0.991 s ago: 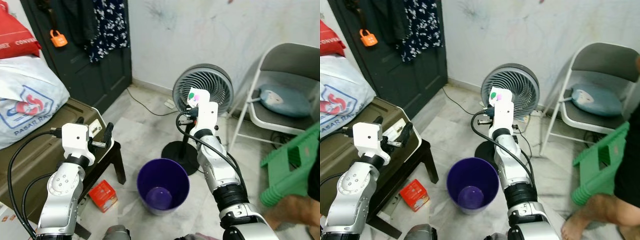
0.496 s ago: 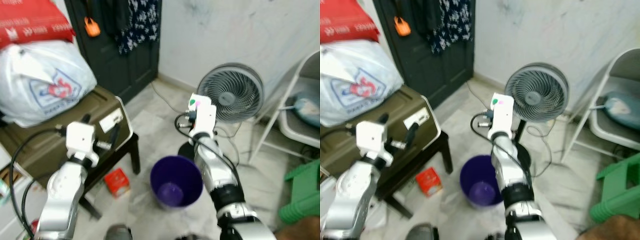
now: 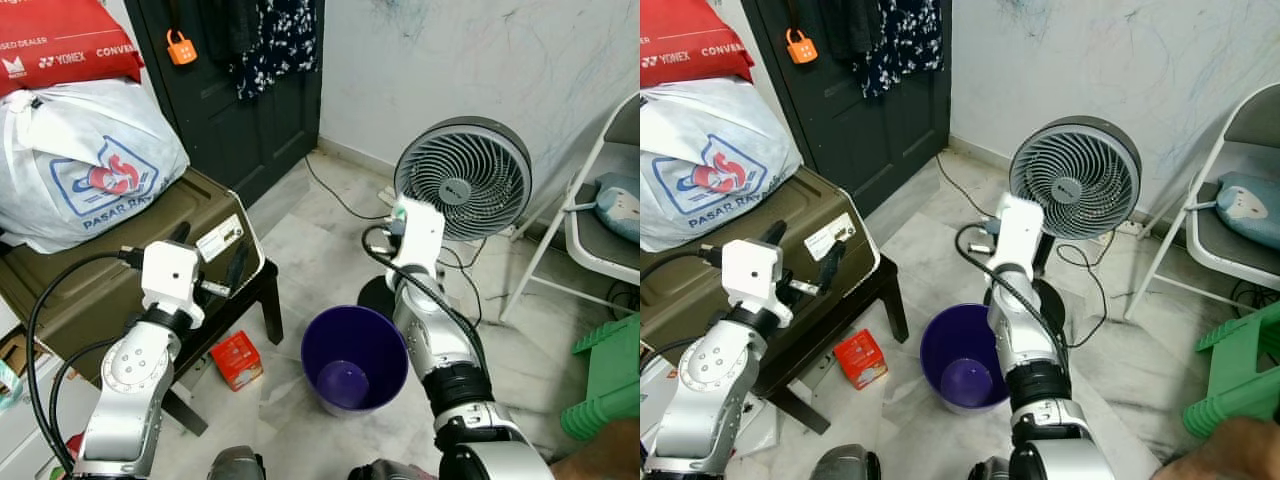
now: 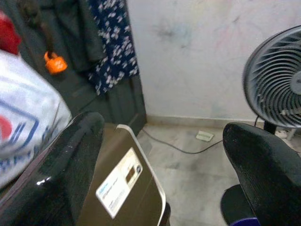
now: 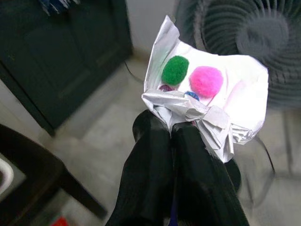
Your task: Clean up the room
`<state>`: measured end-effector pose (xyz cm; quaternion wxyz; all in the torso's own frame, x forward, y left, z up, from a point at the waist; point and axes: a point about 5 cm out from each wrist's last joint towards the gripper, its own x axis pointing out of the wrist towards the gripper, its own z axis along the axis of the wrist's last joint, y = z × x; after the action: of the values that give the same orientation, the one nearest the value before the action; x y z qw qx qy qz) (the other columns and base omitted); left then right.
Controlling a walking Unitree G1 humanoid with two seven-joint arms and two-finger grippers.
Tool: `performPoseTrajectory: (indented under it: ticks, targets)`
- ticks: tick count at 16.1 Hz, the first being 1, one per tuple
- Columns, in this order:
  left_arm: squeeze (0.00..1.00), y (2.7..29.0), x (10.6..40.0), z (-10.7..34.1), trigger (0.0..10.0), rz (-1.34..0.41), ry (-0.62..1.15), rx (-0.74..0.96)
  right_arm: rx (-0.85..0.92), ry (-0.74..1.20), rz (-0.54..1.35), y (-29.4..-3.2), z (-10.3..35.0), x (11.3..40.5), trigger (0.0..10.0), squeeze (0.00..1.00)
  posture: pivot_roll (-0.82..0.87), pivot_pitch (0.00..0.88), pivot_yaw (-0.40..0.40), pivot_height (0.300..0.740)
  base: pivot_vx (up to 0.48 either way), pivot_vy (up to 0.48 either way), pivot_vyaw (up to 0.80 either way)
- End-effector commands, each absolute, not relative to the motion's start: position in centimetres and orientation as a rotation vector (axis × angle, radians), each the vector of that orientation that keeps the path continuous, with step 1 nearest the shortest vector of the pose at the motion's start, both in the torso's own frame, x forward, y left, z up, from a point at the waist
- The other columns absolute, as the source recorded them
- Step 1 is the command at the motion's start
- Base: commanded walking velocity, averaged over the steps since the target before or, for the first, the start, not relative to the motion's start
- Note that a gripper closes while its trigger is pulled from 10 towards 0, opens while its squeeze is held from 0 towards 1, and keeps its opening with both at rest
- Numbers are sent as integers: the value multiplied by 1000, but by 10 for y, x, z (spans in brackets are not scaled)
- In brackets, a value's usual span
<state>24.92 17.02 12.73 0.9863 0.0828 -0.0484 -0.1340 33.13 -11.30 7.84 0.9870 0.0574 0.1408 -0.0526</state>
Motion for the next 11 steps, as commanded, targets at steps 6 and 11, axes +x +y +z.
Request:
performPoseTrajectory:
  ticks: [6,11]
  targets:
    - [0,164,252,139,10000,-330,-116,180,150,398,-183,-115,65,323,10000,0,76,112,10,740,0,0,258]
    - [0,163,251,144,10000,-340,-111,190,208,432,-181,-101,58,322,10000,0,106,139,23,740,0,0,159]
